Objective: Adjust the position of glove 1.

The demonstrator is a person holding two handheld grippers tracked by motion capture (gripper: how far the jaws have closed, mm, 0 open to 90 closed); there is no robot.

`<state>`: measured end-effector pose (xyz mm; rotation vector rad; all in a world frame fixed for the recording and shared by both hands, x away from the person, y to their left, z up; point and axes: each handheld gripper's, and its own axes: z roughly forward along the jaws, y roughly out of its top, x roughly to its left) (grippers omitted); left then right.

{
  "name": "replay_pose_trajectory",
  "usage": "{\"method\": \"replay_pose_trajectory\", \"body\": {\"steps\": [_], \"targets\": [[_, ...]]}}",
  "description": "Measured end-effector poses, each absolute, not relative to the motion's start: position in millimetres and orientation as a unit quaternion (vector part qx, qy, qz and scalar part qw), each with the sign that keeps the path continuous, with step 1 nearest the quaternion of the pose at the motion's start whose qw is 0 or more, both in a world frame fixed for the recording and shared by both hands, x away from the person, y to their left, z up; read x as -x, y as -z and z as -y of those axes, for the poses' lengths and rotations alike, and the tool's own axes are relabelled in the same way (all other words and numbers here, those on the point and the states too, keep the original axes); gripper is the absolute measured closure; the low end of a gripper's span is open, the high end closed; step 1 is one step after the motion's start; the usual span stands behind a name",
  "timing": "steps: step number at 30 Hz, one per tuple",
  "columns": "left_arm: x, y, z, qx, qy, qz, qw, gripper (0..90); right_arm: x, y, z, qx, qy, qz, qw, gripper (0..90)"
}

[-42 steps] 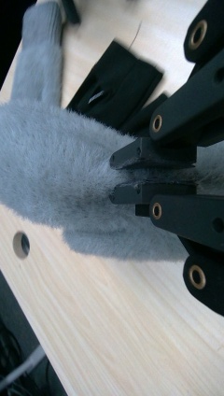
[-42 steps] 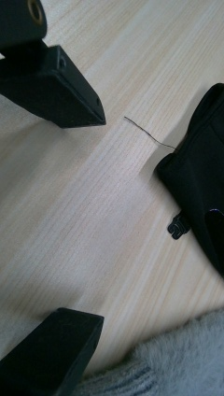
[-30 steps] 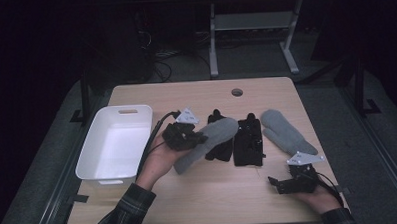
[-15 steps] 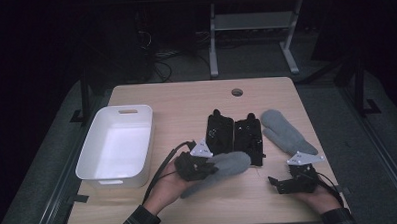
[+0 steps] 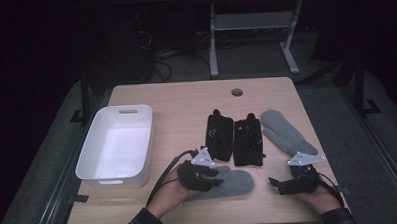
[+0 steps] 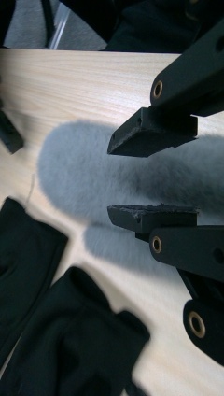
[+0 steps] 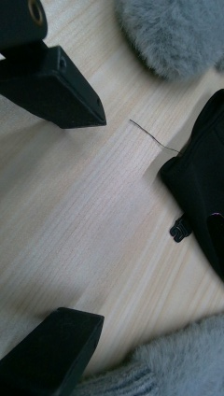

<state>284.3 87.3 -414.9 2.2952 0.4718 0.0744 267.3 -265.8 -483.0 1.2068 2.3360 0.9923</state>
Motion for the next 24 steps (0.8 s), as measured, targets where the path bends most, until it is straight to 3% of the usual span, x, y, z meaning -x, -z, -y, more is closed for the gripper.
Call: {"method": "replay_pose_trajectory", "body": {"steps": [3,5,6,12,24], "targets": [[-289.0,410.5,-103.1,-0.9,-0.054,-0.203,0.382,79.3,-266.7,482.8,266.4,-0.426,-0.348,-0.82,0.162,5.5],[-293.2,412.3,-114.1,-0.896,-0.071,-0.224,0.377,88.0,-265.8,480.0,267.8,-0.43,-0.343,-0.82,0.161,14.0],[-293.2,412.3,-114.1,-0.896,-0.071,-0.224,0.377,89.3,-265.8,480.0,267.8,-0.43,-0.343,-0.82,0.161,14.0],[-302.9,429.7,-119.2,-0.901,-0.097,-0.261,0.332,89.4,-258.2,467.6,266.9,-0.414,-0.36,-0.825,0.139,46.6],[-310.9,444.4,-119.2,-0.906,-0.085,-0.279,0.308,89.4,-238.4,456.7,218.1,-0.322,-0.393,-0.859,0.057,85.1]]}}
